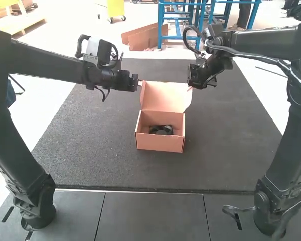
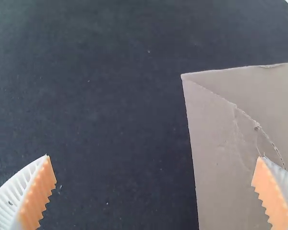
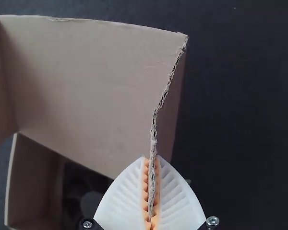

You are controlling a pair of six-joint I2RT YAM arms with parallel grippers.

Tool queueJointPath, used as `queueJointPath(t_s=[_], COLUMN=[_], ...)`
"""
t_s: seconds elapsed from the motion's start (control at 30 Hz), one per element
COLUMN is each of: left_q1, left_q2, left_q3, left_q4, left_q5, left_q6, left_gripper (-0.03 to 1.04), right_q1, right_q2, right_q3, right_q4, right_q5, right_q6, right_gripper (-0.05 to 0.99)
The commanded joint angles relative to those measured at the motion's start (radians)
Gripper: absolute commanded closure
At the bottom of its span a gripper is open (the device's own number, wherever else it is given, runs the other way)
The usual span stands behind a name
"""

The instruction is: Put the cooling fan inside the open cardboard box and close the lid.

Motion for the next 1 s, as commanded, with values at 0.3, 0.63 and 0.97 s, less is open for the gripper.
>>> queueJointPath(t_s=[0.3, 0.63, 0.97], left_q1=[-0.036, -0.066, -0.068], left_q2=[-0.009, -0.032, -0.082], left_q3=[0.026, 0.018, -0.011], left_q4=[-0.017, -0.044, -0.059], left_q5=[0.007, 0.007, 0.007], left_q6=[-0.005, -0.013, -0.012], left_gripper=[0.04, 0.04, 0.04], right_q1=[0.067, 0.081, 0.11], right_q2=[-0.06, -0.09, -0.123], right_q3=[-0.026, -0.072, -0.126], right_q4=[-0.037, -0.064, -0.071], right_q5=[-0.08, -0.083, -0.094], right_q6=[-0.047, -0.048, -0.031], right_gripper=[0.95, 0.95, 0.95])
